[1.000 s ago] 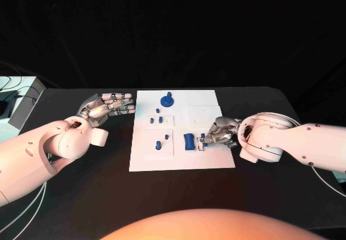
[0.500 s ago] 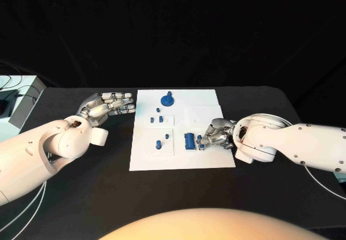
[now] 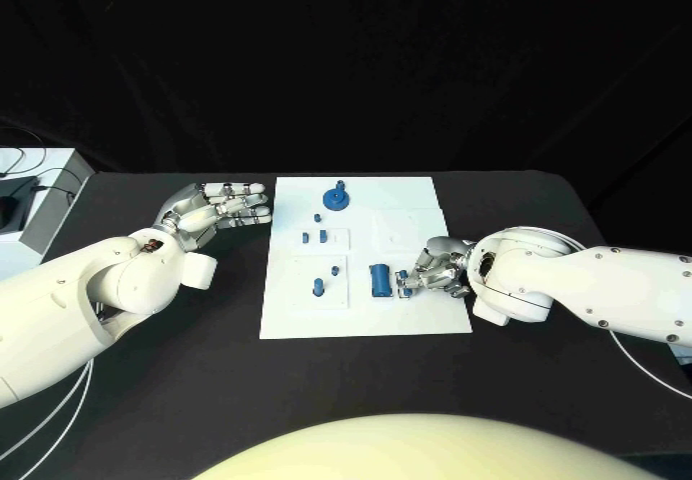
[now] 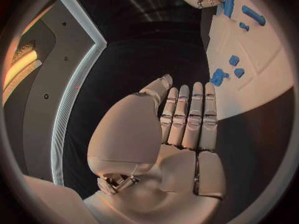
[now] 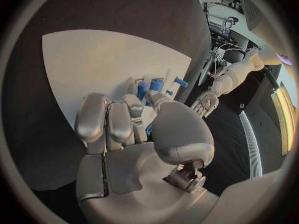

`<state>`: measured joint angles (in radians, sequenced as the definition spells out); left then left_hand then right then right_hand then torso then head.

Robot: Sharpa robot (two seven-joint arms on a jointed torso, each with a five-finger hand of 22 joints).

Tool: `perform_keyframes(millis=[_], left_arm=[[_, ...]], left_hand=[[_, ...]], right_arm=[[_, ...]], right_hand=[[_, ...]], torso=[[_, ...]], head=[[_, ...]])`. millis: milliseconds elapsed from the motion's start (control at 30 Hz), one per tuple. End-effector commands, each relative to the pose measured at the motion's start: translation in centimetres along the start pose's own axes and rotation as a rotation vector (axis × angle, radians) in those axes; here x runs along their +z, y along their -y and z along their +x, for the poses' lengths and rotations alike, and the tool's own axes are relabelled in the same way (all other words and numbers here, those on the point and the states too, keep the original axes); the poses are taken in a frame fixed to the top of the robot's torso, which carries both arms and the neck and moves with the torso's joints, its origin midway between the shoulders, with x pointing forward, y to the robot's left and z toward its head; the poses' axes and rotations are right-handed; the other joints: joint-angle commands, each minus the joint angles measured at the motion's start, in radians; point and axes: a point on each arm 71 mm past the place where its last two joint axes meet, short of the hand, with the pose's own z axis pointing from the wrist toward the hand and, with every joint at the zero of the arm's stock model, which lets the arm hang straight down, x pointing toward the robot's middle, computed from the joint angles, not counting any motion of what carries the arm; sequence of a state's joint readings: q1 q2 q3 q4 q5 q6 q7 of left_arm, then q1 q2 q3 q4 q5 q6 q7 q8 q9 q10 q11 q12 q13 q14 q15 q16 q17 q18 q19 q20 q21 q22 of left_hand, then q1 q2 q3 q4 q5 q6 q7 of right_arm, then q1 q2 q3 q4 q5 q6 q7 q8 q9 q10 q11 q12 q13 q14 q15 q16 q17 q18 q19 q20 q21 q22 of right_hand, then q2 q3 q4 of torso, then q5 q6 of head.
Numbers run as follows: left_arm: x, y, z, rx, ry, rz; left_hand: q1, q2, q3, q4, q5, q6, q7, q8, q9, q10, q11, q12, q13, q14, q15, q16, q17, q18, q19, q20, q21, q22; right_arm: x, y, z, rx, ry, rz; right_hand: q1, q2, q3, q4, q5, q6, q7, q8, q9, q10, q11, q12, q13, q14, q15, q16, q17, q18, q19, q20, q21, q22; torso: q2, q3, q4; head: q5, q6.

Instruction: Assemble the parts on the task board

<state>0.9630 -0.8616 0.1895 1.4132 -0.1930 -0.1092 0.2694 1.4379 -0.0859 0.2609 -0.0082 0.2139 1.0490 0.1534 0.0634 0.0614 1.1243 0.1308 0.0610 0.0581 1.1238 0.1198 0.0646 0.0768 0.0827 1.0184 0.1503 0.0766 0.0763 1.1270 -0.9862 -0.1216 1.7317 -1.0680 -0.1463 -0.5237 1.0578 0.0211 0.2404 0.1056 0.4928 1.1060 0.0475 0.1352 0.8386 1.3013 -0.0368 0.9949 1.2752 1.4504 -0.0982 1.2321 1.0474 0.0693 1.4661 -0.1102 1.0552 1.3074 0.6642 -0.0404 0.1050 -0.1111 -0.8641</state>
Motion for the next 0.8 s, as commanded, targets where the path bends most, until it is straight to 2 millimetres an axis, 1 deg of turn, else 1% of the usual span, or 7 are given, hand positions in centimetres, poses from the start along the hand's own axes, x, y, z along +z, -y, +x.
perform_keyframes(millis=[33, 133, 400, 567, 800], left_arm=[[0.0, 0.06, 0.22, -0.01, -0.016, 0.005], [-0.01, 0.06, 0.22, -0.01, -0.017, 0.004], [-0.03, 0.07, 0.21, -0.01, -0.017, 0.004], [-0.06, 0.08, 0.16, -0.009, -0.015, 0.004], [-0.11, 0.1, 0.13, -0.008, -0.014, 0.003]], left_hand=[[-0.001, -0.005, 0.002, 0.005, -0.001, -0.002, 0.004, -0.001, 0.0, -0.001, 0.004, -0.002, 0.0, -0.007, 0.002, -0.003, 0.0, -0.003, -0.002, 0.004, -0.003, -0.001], [-0.001, -0.005, 0.0, 0.006, -0.001, -0.002, 0.004, -0.001, 0.001, -0.001, 0.004, -0.002, 0.0, -0.007, 0.002, -0.003, 0.0, -0.003, -0.002, 0.004, -0.003, -0.001], [-0.001, -0.005, 0.0, 0.006, -0.001, -0.002, 0.004, -0.001, 0.001, -0.001, 0.004, -0.002, 0.0, -0.007, 0.002, -0.003, 0.0, -0.003, -0.002, 0.004, -0.003, -0.001], [-0.001, -0.005, 0.0, 0.006, -0.001, -0.002, 0.004, -0.001, 0.001, -0.001, 0.004, -0.002, 0.0, -0.007, 0.002, -0.003, 0.0, -0.003, -0.002, 0.004, -0.003, -0.001], [-0.001, -0.005, 0.0, 0.006, -0.001, -0.002, 0.004, -0.001, 0.001, -0.001, 0.004, -0.002, 0.0, -0.007, 0.002, -0.003, 0.0, -0.003, -0.002, 0.004, -0.003, -0.001]], right_arm=[[0.08, 0.11, 0.1, -0.03, -0.01, 0.01], [0.23, 0.11, 0.14, -0.037, -0.017, 0.013], [0.53, -0.17, 0.58, -0.044, -0.032, 0.009], [0.59, -0.32, 0.75, -0.048, -0.038, 0.003], [0.63, -0.33, 0.86, -0.052, -0.044, 0.003]], right_hand=[[0.006, 0.009, 0.283, -0.289, 0.006, 0.003, -0.001, 0.004, 0.001, 0.007, -0.004, 0.0, -0.001, 0.003, -0.001, -0.004, -0.001, 0.009, 0.058, -0.002, 0.001, 0.14], [0.006, 0.01, 0.281, -0.29, 0.006, 0.003, -0.001, 0.005, 0.001, 0.007, -0.004, -0.001, -0.002, 0.003, -0.001, -0.005, -0.001, 0.009, 0.057, -0.002, 0.0, 0.14], [0.006, 0.011, 0.278, -0.291, 0.003, 0.002, -0.001, 0.004, 0.001, 0.006, -0.004, -0.002, -0.003, 0.002, -0.001, -0.007, -0.003, 0.009, 0.057, -0.001, -0.002, 0.14], [0.006, 0.011, 0.278, -0.291, 0.003, 0.002, -0.001, 0.004, 0.001, 0.006, -0.004, -0.002, -0.003, 0.002, -0.001, -0.007, -0.003, 0.009, 0.057, -0.001, -0.002, 0.14], [0.006, 0.011, 0.273, -0.29, 0.0, 0.002, -0.001, 0.003, -0.001, 0.005, -0.004, -0.002, -0.003, 0.002, -0.001, -0.008, -0.003, 0.009, 0.056, -0.001, -0.002, 0.14]], torso=[[0.0, 0.0001, -0.0015], [0.0, -0.0004, -0.0009], [0.0, -0.0003, 0.0], [0.0, -0.0016, -0.0008], [0.0, -0.001, -0.0002]], head=[[0.0, 0.0], [0.001, -0.002], [0.004, -0.004], [0.005, -0.007], [0.005, -0.009]])
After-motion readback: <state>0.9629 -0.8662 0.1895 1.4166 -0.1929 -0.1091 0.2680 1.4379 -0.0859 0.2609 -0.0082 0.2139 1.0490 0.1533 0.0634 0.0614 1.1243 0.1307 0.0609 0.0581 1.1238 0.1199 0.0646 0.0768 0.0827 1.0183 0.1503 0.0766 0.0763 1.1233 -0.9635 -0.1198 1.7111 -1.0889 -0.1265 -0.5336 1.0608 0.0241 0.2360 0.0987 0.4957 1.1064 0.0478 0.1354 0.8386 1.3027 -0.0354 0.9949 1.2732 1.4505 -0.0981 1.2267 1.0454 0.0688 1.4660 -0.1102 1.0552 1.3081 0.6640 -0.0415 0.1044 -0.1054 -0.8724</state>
